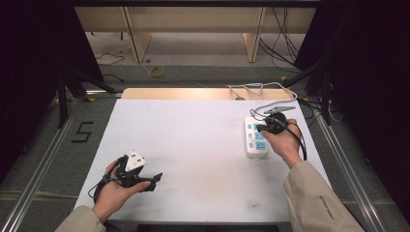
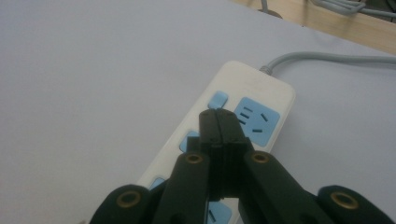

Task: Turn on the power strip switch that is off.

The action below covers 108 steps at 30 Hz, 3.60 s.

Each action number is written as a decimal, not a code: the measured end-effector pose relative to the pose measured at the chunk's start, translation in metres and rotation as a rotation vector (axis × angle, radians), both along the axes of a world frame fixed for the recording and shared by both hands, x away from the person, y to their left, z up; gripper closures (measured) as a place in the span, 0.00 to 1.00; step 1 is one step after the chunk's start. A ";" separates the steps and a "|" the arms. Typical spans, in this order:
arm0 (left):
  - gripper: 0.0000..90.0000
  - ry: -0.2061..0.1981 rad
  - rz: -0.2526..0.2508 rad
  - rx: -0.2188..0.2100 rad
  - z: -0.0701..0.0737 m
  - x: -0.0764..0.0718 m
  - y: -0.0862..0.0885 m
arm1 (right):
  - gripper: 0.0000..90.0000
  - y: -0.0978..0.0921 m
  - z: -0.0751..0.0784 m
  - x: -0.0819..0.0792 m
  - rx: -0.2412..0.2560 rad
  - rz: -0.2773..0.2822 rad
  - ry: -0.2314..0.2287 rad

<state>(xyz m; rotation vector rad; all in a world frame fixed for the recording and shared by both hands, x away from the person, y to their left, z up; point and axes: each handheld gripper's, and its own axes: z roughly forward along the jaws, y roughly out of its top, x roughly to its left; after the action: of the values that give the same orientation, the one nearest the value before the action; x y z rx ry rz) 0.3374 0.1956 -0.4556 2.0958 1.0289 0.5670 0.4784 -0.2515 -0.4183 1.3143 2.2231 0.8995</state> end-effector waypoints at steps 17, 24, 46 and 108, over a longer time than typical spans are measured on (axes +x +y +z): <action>0.17 0.000 -0.002 0.001 0.000 0.000 0.000 | 1.00 0.001 0.002 0.007 -0.004 -0.009 0.007; 0.17 0.000 -0.002 0.001 0.000 0.000 0.000 | 1.00 0.001 0.003 0.009 -0.009 -0.011 0.011; 0.17 0.001 -0.005 0.004 0.000 0.000 0.000 | 1.00 0.003 0.006 0.021 -0.021 -0.014 0.022; 0.17 0.002 -0.010 0.000 0.001 0.000 -0.001 | 1.00 0.019 -0.007 0.055 -0.058 -0.021 0.092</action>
<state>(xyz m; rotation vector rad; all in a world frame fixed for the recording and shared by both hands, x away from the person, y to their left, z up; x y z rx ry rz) 0.3371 0.1948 -0.4550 2.1009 1.0189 0.5606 0.5330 -0.2328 -0.4252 1.3747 2.2826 0.7756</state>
